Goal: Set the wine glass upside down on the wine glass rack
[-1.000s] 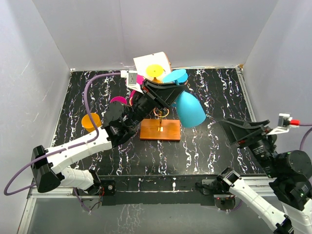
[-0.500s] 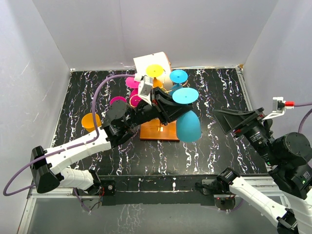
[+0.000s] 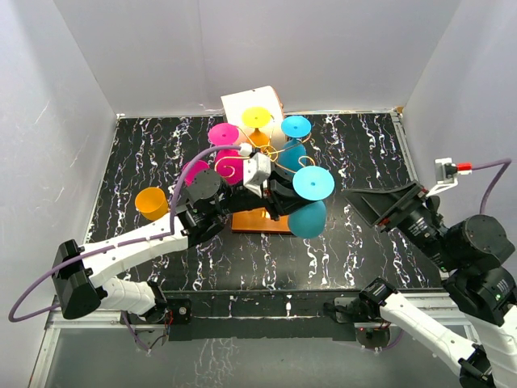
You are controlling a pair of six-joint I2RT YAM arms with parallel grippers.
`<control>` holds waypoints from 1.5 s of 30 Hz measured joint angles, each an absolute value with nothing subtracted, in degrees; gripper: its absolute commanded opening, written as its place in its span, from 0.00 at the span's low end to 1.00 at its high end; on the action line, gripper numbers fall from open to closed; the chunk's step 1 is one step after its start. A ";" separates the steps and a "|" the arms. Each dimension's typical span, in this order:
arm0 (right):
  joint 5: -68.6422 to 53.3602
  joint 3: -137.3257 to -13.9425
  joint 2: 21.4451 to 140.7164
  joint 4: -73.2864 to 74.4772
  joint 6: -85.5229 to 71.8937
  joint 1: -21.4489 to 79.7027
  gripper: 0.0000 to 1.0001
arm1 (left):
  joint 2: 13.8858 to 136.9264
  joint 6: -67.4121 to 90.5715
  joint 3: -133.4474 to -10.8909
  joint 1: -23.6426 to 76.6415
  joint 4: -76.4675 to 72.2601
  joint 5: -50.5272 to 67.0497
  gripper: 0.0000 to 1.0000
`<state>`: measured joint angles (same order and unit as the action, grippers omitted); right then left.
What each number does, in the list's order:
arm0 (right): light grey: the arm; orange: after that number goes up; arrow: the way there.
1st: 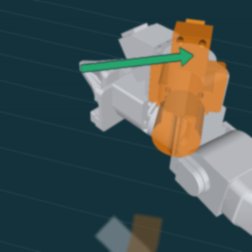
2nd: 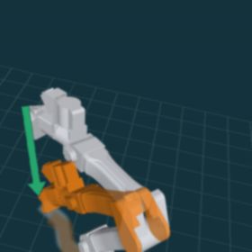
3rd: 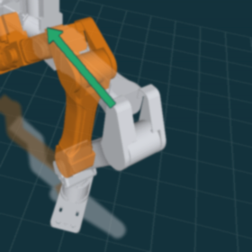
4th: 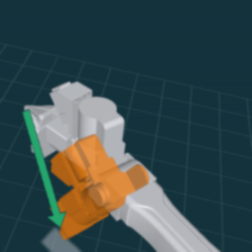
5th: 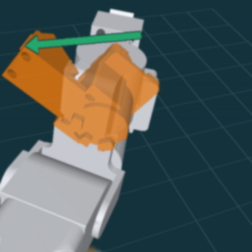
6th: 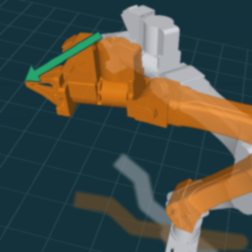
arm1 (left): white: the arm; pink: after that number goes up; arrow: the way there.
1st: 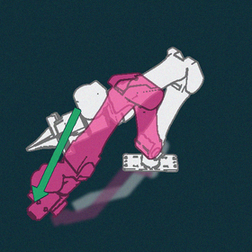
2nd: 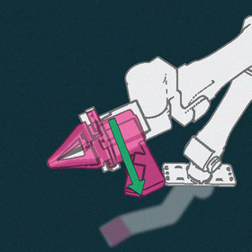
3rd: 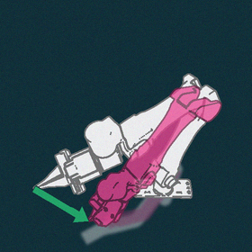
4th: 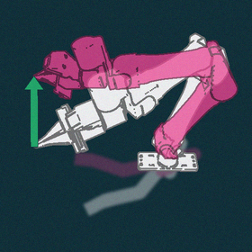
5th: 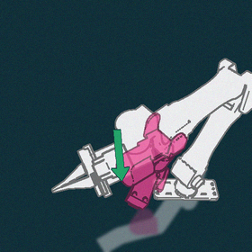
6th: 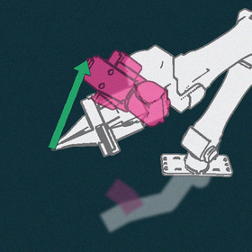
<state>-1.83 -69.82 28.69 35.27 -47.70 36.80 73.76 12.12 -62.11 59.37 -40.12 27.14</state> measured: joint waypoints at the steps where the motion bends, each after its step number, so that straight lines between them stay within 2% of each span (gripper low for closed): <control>1: -2.20 -69.01 28.58 34.92 -48.27 36.80 0.66 | 73.76 11.25 -61.95 59.37 -39.97 27.59 0.00; 10: -4.25 -66.08 29.67 34.06 -51.86 36.80 0.56 | 73.76 7.77 -60.97 59.37 -38.00 30.02 0.00; 15: -4.62 -65.67 30.96 33.89 -52.97 36.80 0.46 | 73.78 7.55 -60.25 59.37 -36.64 31.24 0.00; 21: -6.02 -63.70 33.01 33.01 -54.63 36.80 0.26 | 73.78 7.51 -60.05 59.37 -35.70 32.21 0.00; 24: -6.24 -63.05 33.17 32.56 -55.86 36.80 0.07 | 73.95 7.55 -59.90 59.33 -35.05 32.16 0.00; 25: -6.24 -62.92 33.12 32.36 -56.10 36.80 0.00 | 74.15 7.66 -59.88 59.33 -34.98 32.16 0.04; 27: -6.46 -62.83 33.10 32.29 -57.43 36.82 0.00 | 74.61 7.70 -59.88 59.37 -34.85 31.94 0.18; 33: -4.73 -62.37 32.42 32.80 -58.63 36.88 0.00 | 74.74 10.90 -59.88 59.27 -32.56 28.84 0.46; 45: 2.26 -58.24 27.77 35.88 -52.77 36.91 0.00 | 72.90 29.85 -55.42 59.70 -32.10 24.51 0.71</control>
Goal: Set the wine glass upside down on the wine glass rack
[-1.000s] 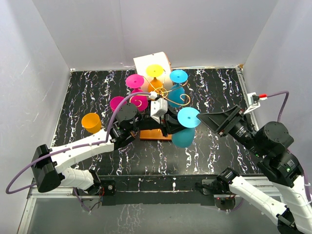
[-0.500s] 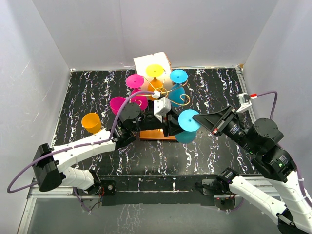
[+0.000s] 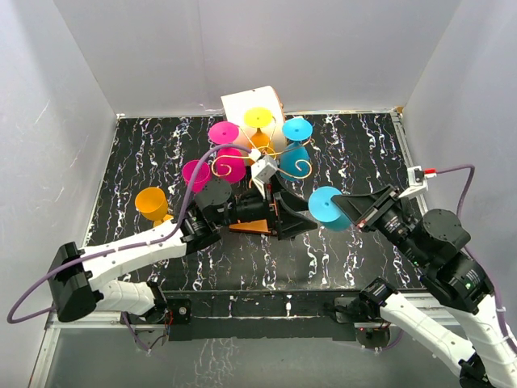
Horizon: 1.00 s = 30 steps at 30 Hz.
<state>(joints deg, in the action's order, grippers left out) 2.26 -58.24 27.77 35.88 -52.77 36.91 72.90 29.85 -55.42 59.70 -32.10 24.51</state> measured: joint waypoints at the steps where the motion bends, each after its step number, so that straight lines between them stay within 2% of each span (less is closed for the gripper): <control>1: 3.05 -58.24 27.22 36.14 -52.40 36.91 0.00 | 72.03 31.38 -55.24 59.72 -31.40 23.88 0.72; 11: 6.07 -57.21 23.68 35.40 -50.28 36.91 0.00 | 67.05 39.94 -55.18 59.70 -25.08 16.99 0.75; 30: 4.89 -57.21 23.59 32.23 -51.70 36.91 0.00 | 66.98 46.72 -59.24 59.70 -22.48 16.51 0.74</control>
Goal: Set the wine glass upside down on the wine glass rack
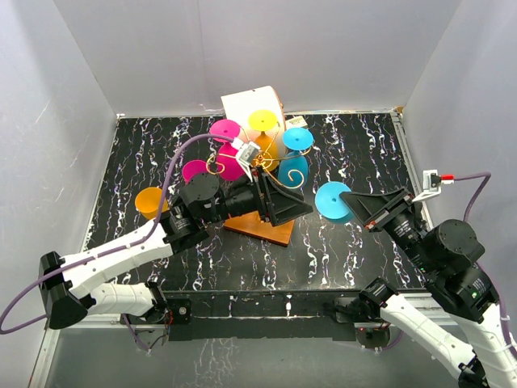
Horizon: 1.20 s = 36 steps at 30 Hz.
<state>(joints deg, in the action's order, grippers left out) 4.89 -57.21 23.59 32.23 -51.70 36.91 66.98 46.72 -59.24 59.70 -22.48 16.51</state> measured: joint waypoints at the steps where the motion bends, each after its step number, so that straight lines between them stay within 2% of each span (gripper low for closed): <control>1: 4.82 -57.19 23.53 31.88 -52.23 36.91 0.00 | 66.98 47.70 -59.90 59.70 -21.65 16.23 0.73; 13: 5.69 -53.76 22.13 26.24 -60.18 36.91 0.00 | 71.77 58.26 -78.98 59.59 -2.13 9.52 0.61; 18: 5.67 -53.54 22.15 24.43 -61.58 36.91 0.00 | 76.05 59.51 -82.35 59.35 2.04 9.67 0.54; 25: 5.80 -51.94 22.31 22.94 -62.72 36.91 0.00 | 78.56 62.22 -82.39 58.19 3.11 12.16 0.27; 32: 5.89 -51.57 22.59 22.39 -63.70 36.91 0.00 | 78.52 64.77 -81.54 57.01 0.03 14.92 0.20; 34: 5.98 -51.31 22.59 22.33 -64.05 36.91 0.00 | 78.52 65.21 -81.36 56.77 -0.01 15.59 0.02; 36: 6.13 -50.78 22.61 22.24 -64.51 36.91 0.00 | 78.52 65.58 -81.34 56.51 -0.14 16.01 0.00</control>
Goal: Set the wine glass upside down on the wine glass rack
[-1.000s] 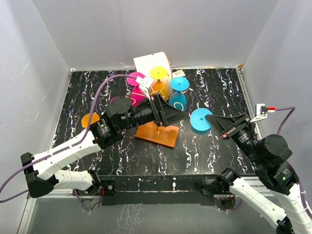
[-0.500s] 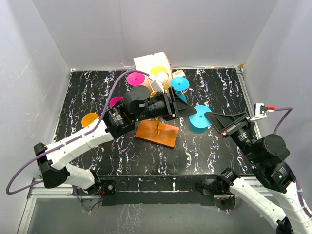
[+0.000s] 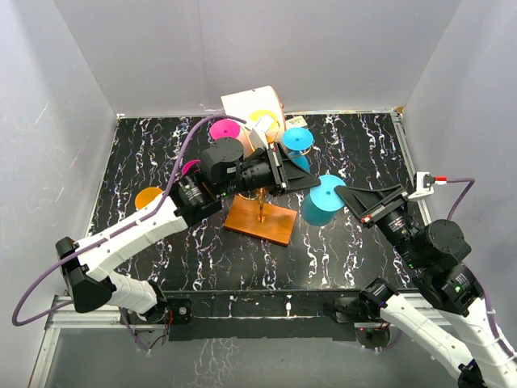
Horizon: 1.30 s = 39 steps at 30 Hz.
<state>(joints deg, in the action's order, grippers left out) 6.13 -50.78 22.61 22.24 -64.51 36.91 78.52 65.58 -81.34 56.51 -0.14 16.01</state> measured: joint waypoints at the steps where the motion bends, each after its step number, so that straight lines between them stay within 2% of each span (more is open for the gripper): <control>1: 6.24 -50.68 22.65 22.35 -64.88 36.91 0.03 | 78.52 65.43 -81.32 56.31 -0.21 16.16 0.00; 2: 6.35 -50.68 22.72 22.33 -65.14 36.91 0.11 | 78.52 65.49 -81.23 56.01 -0.45 16.58 0.00; 5: 6.72 -50.68 22.90 22.44 -65.89 36.93 0.45 | 78.52 65.84 -80.95 55.48 -0.97 17.34 0.00; 8: 7.84 -50.68 22.87 22.90 -66.17 36.93 0.63 | 78.52 66.32 -80.93 54.41 -1.08 17.72 0.00; 10: 8.32 -50.68 22.74 23.11 -65.82 36.93 0.69 | 78.52 66.81 -80.93 53.17 -1.26 17.87 0.00; 13: 8.88 -50.68 21.63 23.49 -64.79 36.93 0.73 | 78.56 67.40 -80.95 51.90 -1.30 17.32 0.00; 24: 13.10 -50.68 17.72 26.20 -63.02 36.93 0.73 | 83.46 69.34 -82.81 49.74 -0.95 15.09 0.00; 39: 14.85 -50.68 17.72 27.22 -62.85 36.93 0.72 | 79.20 70.15 -78.59 44.80 1.02 11.20 0.00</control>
